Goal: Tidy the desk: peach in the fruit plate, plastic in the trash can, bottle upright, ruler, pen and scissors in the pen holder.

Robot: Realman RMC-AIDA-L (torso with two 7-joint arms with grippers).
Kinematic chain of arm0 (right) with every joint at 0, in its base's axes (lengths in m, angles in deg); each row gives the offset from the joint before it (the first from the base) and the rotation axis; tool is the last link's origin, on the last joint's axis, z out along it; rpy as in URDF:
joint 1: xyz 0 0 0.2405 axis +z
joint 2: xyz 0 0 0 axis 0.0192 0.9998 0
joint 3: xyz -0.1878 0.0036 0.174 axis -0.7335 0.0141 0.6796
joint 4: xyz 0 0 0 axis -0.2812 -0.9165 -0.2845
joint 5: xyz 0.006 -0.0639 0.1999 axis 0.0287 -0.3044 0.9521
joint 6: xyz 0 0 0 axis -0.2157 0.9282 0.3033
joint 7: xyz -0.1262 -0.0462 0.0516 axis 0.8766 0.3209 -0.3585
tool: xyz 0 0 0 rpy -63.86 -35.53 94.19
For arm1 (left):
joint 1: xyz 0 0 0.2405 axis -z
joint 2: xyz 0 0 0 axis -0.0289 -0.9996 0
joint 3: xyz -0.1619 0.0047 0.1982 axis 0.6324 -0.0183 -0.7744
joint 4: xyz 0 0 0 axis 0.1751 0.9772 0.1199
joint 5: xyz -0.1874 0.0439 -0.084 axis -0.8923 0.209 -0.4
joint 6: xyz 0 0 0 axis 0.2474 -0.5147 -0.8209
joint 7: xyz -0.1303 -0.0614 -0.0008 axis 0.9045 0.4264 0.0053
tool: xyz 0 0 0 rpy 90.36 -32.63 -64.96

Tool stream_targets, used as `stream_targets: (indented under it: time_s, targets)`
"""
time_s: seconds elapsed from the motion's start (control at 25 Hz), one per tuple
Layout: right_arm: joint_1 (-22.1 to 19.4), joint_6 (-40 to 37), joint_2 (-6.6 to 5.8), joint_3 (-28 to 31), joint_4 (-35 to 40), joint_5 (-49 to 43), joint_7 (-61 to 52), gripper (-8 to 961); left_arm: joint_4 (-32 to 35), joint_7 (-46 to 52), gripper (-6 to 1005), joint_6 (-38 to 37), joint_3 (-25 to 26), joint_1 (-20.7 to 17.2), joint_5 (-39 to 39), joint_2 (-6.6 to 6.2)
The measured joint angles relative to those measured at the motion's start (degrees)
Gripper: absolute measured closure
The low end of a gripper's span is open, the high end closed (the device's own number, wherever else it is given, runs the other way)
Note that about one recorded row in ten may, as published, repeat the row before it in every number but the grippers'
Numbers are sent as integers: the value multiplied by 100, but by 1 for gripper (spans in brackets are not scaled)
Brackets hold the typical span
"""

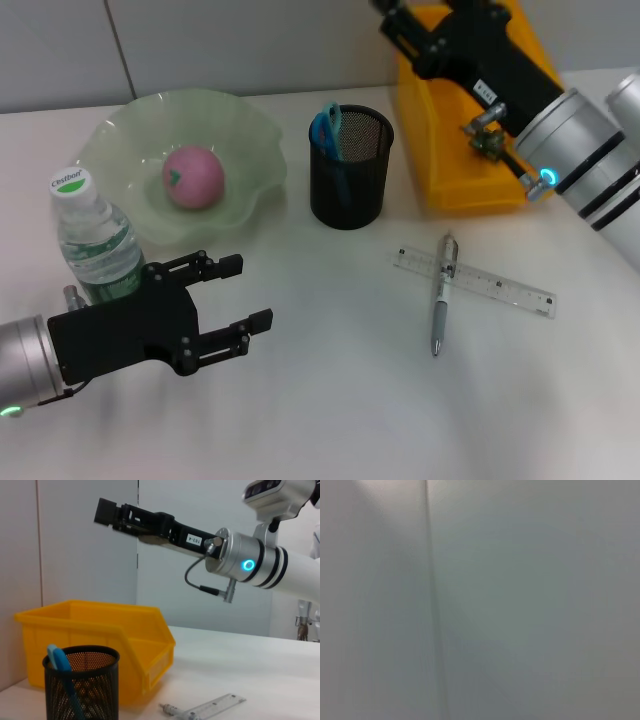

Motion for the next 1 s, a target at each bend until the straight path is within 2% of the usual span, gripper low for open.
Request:
stream_targets:
  time_s: [0.04,0.08,0.12,0.16,0.2,0.24,0.32,0.4,0.56,0.64,0.8,1.0]
  targets:
    - [-20,-40,-22,111,25,-290,-344,389,-2,-1,286,-15,4,-2,-3,0]
    - [-142,-141,-67,365,159,-982,-1063,388,-6,-17,286,-44,17,-5,-7,0]
    - [-142,-141,-67,365,159,-982,-1063,360,-6,-17,286,-44,17,-5,-7,0]
    - [-348,-241,-154,674,433,-1715,-1709,332,-8,-28,286,-57,24,-7,-8,0]
    - [-348,-241,-154,674,433,-1715,-1709,304,-9,-38,286,-77,32,-9,-9,0]
    - [-473,-296,-215,839,612,-2165,-2064,275,-14,-44,286,-99,38,-12,-9,0]
    - [-698,-383,-319,1198,1042,-3184,-2737,219,-22,-44,286,-119,40,-13,-18,0]
    - [-890,-433,-404,1675,1554,-4383,-3528,219,-29,-45,286,-140,28,-14,-63,3]
    - [-1024,-554,-433,2723,2493,-6873,-5161,219,-58,-46,286,-225,28,-14,-151,1]
    - [-917,-782,-435,3187,2855,-8045,-5922,218,-70,-46,286,-242,25,-13,-207,1]
    - [-429,-1463,-462,3845,3323,-10181,-7184,218,-108,-42,286,-248,31,-15,-270,0]
    - [223,-2162,-476,4307,3445,-11733,-7729,218,-209,-48,286,-284,25,-28,-434,0]
